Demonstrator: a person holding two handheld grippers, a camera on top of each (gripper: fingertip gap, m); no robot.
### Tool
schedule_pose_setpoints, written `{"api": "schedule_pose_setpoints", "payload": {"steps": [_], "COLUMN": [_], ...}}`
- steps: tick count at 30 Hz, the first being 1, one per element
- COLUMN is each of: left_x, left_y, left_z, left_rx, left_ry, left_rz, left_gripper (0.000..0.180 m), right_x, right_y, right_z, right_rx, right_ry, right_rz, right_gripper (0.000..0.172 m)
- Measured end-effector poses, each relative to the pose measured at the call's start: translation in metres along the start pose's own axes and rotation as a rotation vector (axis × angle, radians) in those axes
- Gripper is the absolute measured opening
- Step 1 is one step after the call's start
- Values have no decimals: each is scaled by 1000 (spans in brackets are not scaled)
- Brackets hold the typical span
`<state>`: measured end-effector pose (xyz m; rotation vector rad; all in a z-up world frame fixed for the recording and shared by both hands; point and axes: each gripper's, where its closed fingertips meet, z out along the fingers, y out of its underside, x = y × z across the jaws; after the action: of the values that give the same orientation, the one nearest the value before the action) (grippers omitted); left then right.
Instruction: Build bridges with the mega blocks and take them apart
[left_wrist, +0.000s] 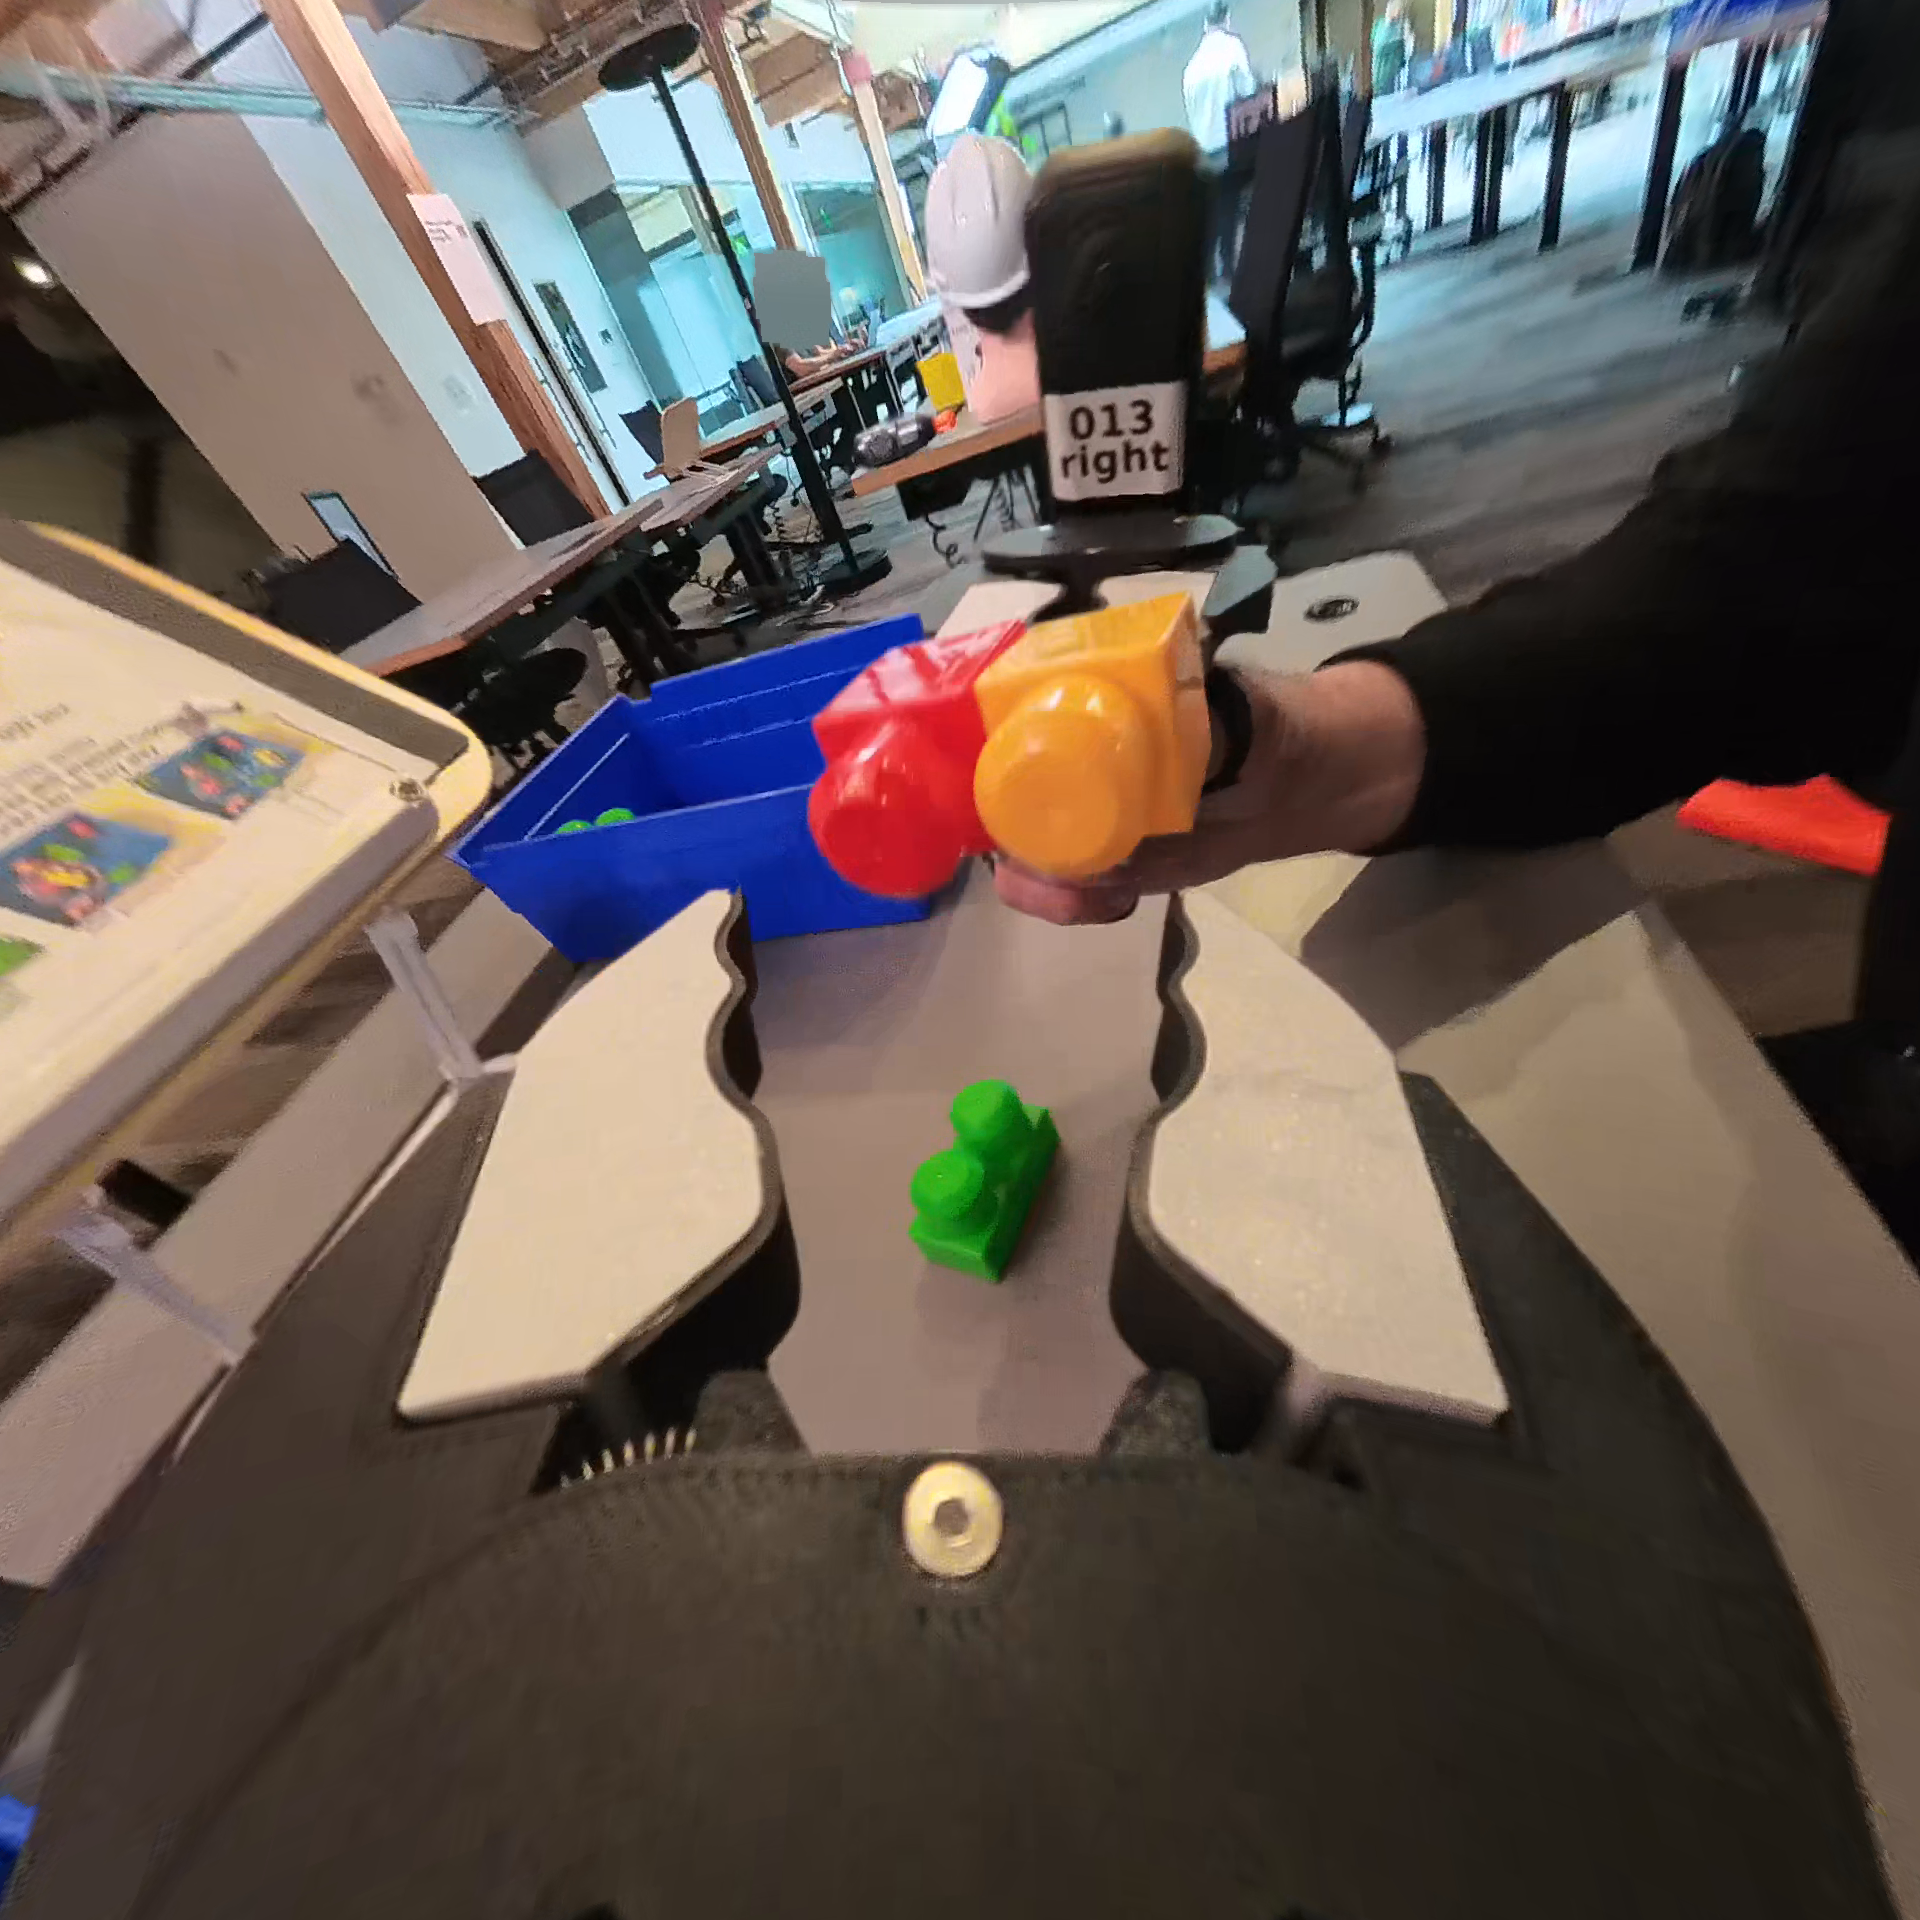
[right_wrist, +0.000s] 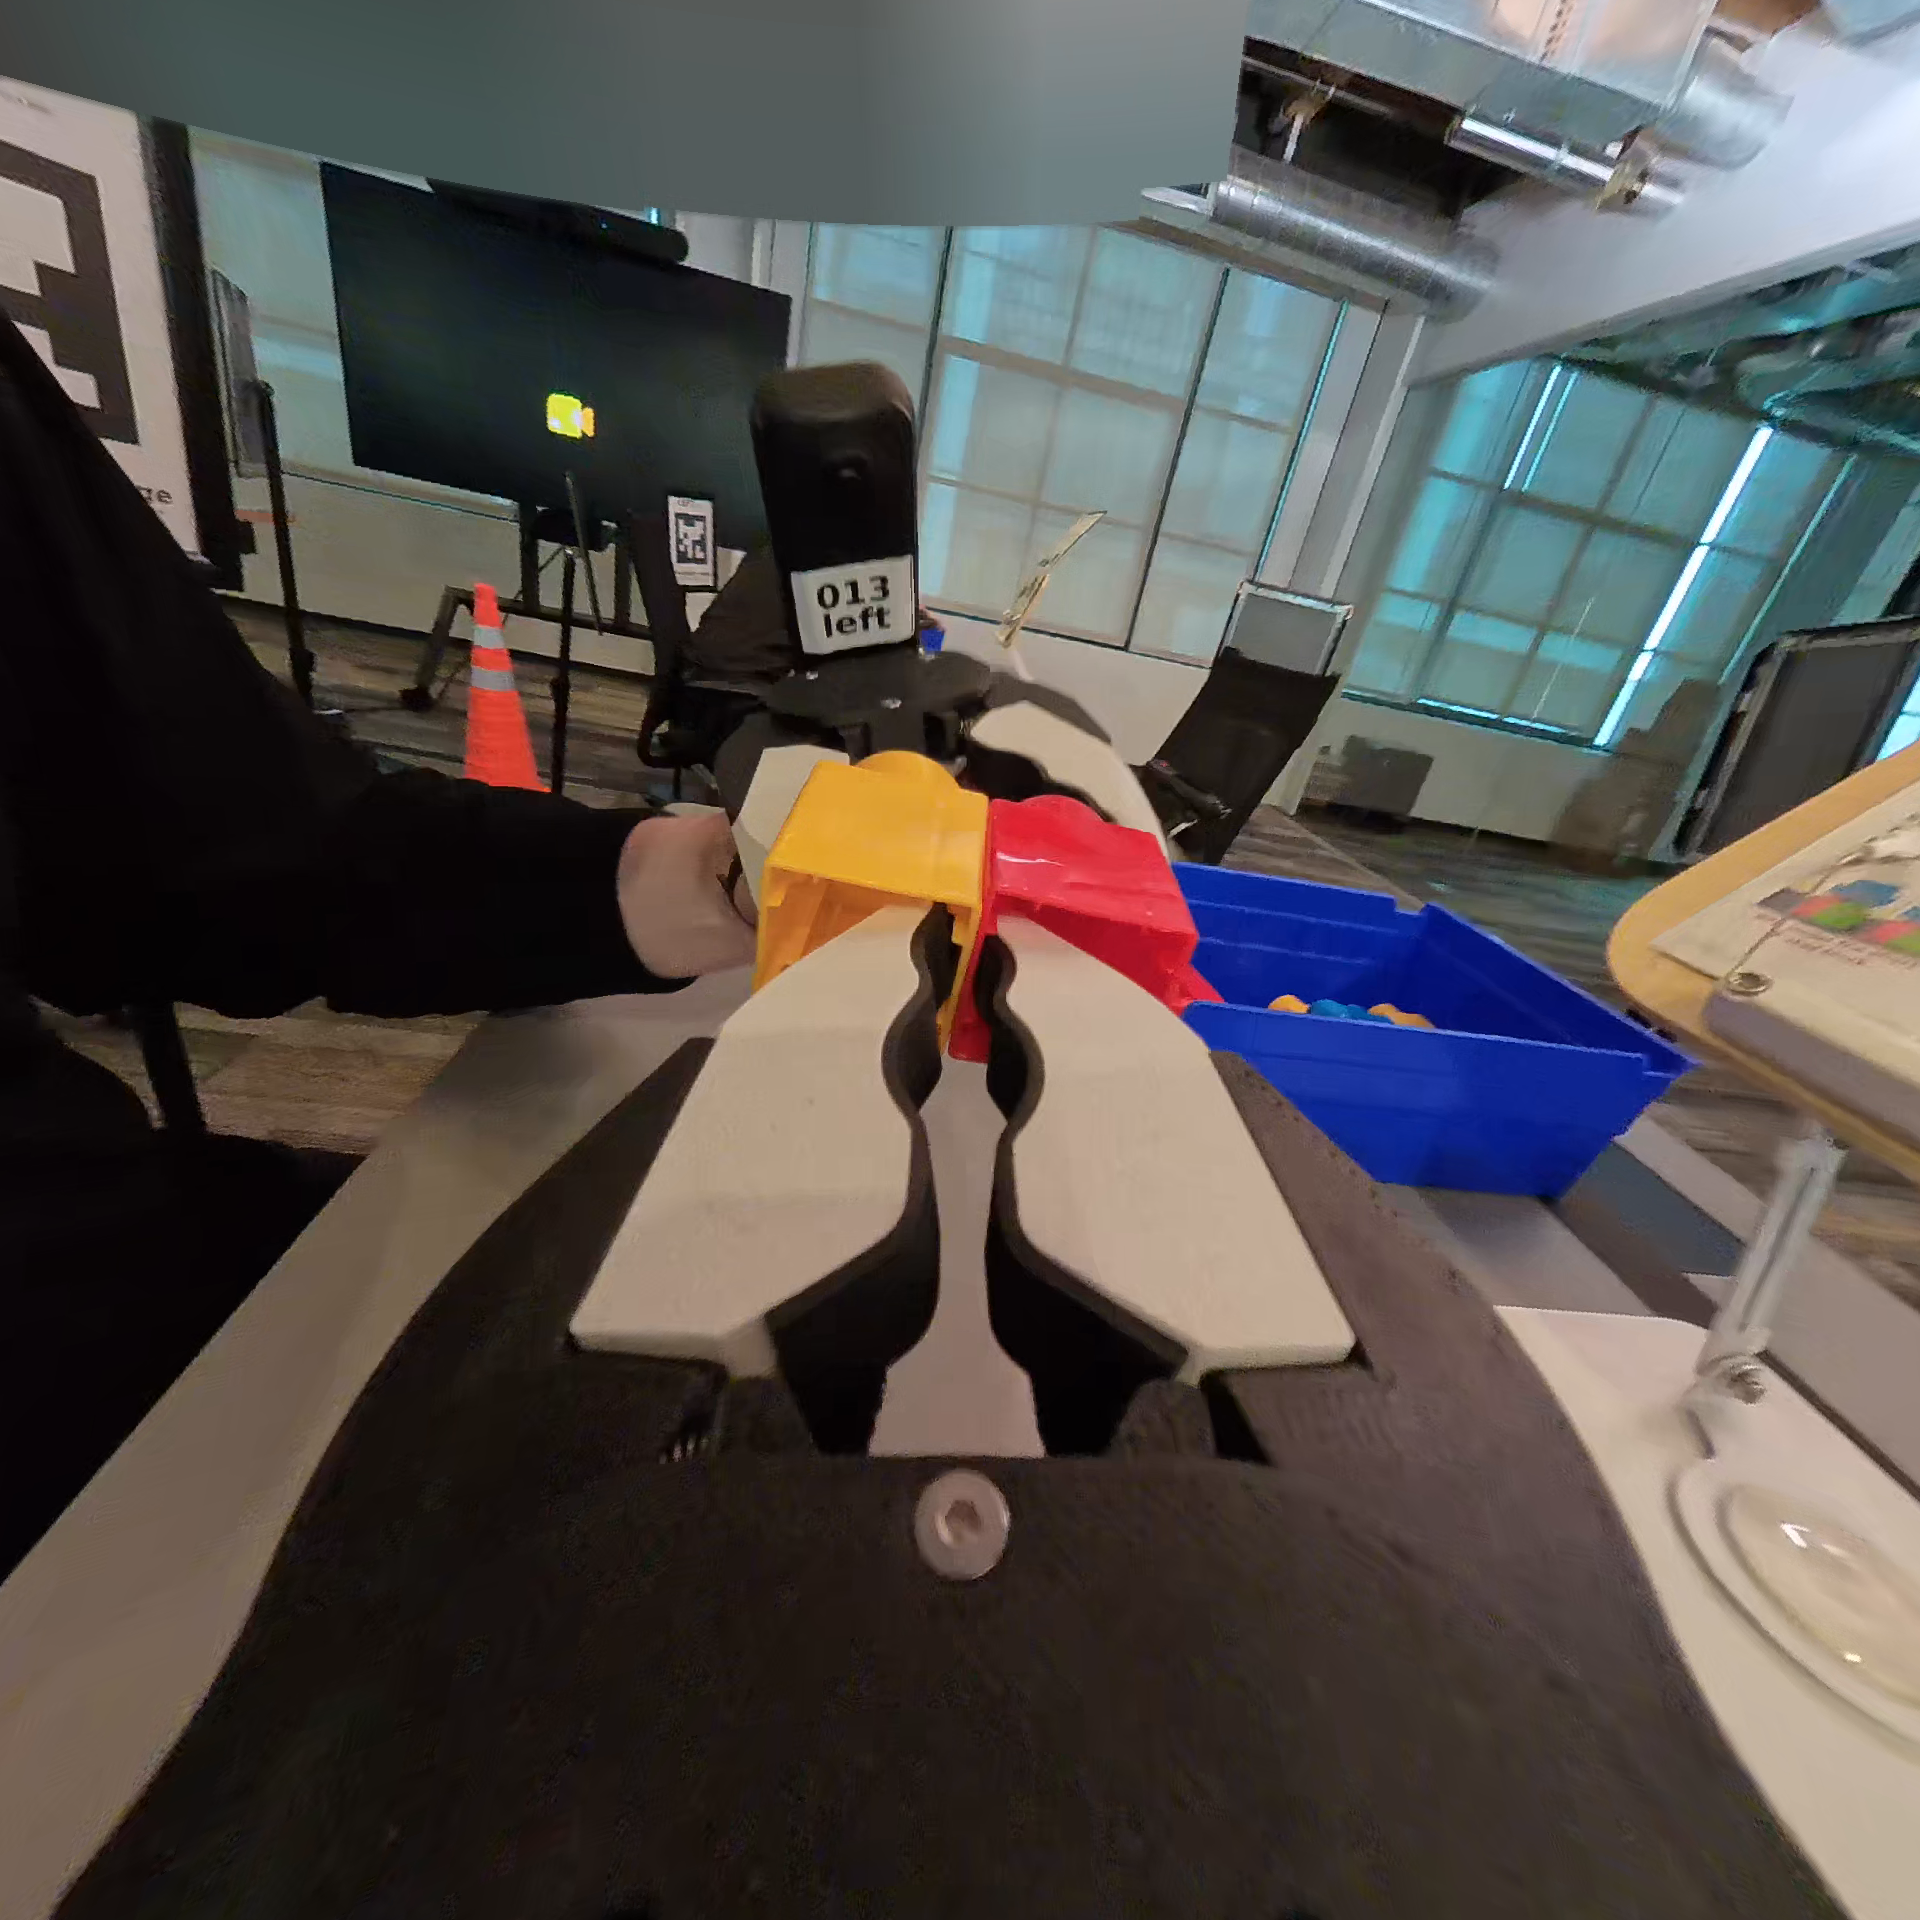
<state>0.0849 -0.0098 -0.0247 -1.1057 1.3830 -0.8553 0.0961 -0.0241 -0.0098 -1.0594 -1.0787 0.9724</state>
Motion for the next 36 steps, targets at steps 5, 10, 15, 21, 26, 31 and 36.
{"api": "schedule_pose_setpoints", "payload": {"steps": [5,10,15,21,26,31,36], "left_x": [0,-4,3,1,6,18,26], "left_y": [21,56,90,119,140,165,171], "left_z": [2,11,30,56,79,86,88], "left_rx": [-58,-241,-375,-557,-691,-795,-792], "left_ry": [36,56,122,197,310,411,441], "left_rz": [-102,-141,-147,-42,-15,-32,-90], "left_gripper": [78,81,82,80,80,68,36], "right_x": [12,30,53,60,57,53,51], "right_y": [3,-2,0,12,12,10,6], "right_z": [-15,-38,-67,-78,-80,-80,-82], "right_rx": [-66,-51,-36,-80,-101,-131,-128], "right_ry": [64,112,172,172,160,160,163], "right_rz": [-107,-81,-22,-13,-57,-114,-132], "right_gripper": [4,4,4,4,4,4,4]}}
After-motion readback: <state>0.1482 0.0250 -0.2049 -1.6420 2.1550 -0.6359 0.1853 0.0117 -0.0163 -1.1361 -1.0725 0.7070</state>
